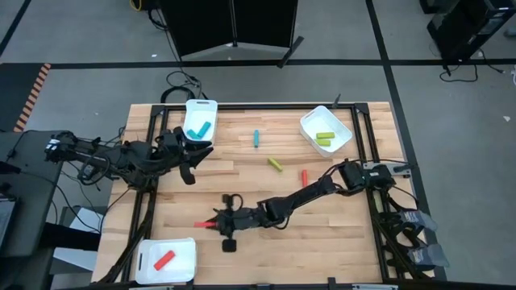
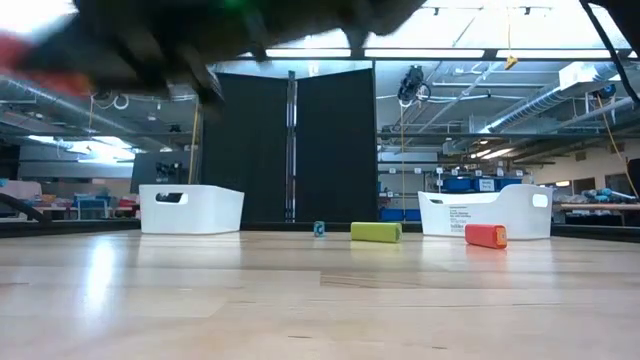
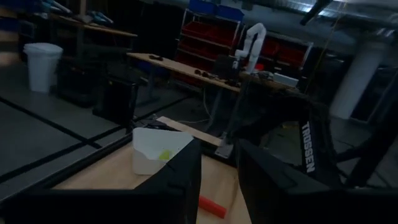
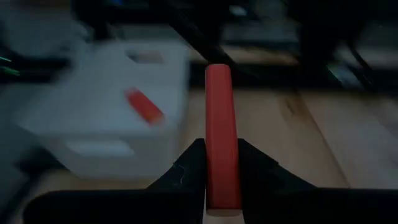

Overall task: Sort blocks
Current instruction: Put the left red block into the bottom left white bin

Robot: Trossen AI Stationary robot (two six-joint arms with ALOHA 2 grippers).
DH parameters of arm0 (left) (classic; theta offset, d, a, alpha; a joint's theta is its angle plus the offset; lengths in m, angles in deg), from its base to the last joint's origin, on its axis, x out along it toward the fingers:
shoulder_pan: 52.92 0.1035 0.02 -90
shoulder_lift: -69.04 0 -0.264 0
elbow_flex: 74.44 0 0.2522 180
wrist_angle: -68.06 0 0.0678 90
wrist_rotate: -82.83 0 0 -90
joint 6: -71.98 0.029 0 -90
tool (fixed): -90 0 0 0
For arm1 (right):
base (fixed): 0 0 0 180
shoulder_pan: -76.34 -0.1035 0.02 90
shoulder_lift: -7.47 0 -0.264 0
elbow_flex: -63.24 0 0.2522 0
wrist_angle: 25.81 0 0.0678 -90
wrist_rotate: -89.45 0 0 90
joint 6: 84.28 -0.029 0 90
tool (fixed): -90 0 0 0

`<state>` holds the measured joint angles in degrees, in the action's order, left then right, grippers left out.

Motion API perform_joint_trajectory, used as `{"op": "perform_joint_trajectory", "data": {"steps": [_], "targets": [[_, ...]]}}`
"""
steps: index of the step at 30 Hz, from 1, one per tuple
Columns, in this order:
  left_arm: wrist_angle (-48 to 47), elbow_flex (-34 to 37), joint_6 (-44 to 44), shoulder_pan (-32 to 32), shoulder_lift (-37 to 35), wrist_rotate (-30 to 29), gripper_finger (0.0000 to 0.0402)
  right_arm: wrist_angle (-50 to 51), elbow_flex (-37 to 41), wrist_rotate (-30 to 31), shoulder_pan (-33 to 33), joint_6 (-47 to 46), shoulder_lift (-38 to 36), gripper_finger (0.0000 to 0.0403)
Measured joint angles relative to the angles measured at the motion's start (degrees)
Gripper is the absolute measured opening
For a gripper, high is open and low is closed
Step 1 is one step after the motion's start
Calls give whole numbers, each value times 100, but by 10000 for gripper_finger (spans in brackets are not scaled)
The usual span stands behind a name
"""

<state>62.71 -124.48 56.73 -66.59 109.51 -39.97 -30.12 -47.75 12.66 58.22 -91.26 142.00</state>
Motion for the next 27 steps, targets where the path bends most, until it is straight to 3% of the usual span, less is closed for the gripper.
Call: {"op": "perform_joint_trajectory", "data": {"steps": [5, 10, 18, 27], "targets": [[233, 0, -52, 0, -41, 380, 108, 210, -1113, -813, -3, 262, 568, 69], [464, -2, -165, -2, -134, 810, 108, 633, -2194, -1126, -81, 574, 1156, 69], [380, -4, -196, -2, -212, 809, 108, 1425, -3652, -1568, -85, 843, 1956, 69], [365, -4, -196, 0, -214, 809, 108, 1274, -3718, -1718, -57, 839, 2010, 69]]}}
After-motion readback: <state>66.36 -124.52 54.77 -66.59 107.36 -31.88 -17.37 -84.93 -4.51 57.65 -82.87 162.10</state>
